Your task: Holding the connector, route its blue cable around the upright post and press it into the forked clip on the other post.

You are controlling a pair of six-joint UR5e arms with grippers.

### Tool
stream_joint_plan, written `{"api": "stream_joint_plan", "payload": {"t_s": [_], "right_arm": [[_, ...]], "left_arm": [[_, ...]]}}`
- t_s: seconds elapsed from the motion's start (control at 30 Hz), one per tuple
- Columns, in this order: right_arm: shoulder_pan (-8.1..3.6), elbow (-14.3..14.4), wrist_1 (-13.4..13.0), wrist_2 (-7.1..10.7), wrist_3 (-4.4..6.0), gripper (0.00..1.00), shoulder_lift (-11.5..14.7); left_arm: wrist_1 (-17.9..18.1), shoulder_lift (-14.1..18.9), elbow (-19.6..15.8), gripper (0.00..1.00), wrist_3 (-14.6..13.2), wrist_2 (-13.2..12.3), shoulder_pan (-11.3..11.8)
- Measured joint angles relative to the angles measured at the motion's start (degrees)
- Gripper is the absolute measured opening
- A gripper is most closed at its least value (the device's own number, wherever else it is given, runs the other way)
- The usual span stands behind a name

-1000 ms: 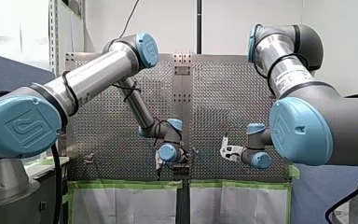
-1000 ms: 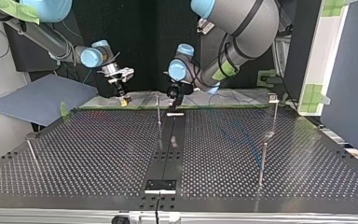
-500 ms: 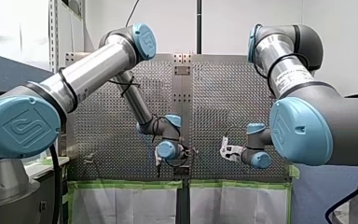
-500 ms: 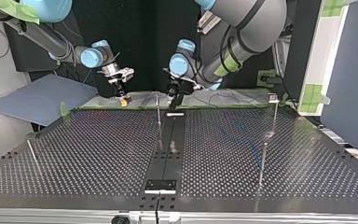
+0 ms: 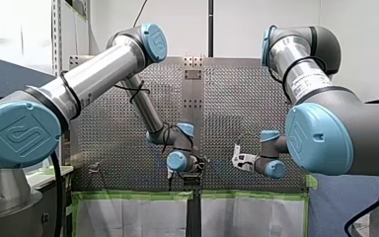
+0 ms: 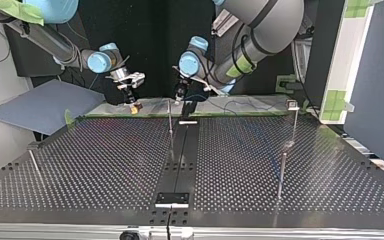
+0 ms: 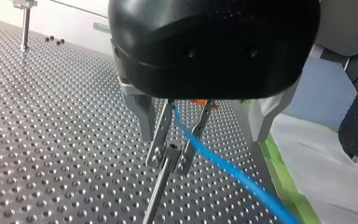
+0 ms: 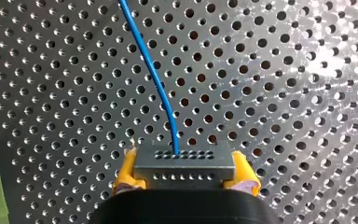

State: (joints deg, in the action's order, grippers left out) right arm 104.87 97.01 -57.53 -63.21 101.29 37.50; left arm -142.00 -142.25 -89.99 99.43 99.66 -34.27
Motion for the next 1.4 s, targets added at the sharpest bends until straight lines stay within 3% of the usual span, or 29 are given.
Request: {"api": "stream_joint_plan", "payload": {"t_s": [1.03,1.4], "right_arm": [[0.11,-0.15,0.73,-0.03,-0.04,0.00,0.01],[-0.29,-0.12,1.59,-0.34,-0.18,0.00,0.00]], "left_arm": [[-0.08,0.09,-0.07,1.00,-0.25,0.21,-1.55],[2.87,5.06,-5.25,1.00,-4.46,0.77,-2.32]]}}
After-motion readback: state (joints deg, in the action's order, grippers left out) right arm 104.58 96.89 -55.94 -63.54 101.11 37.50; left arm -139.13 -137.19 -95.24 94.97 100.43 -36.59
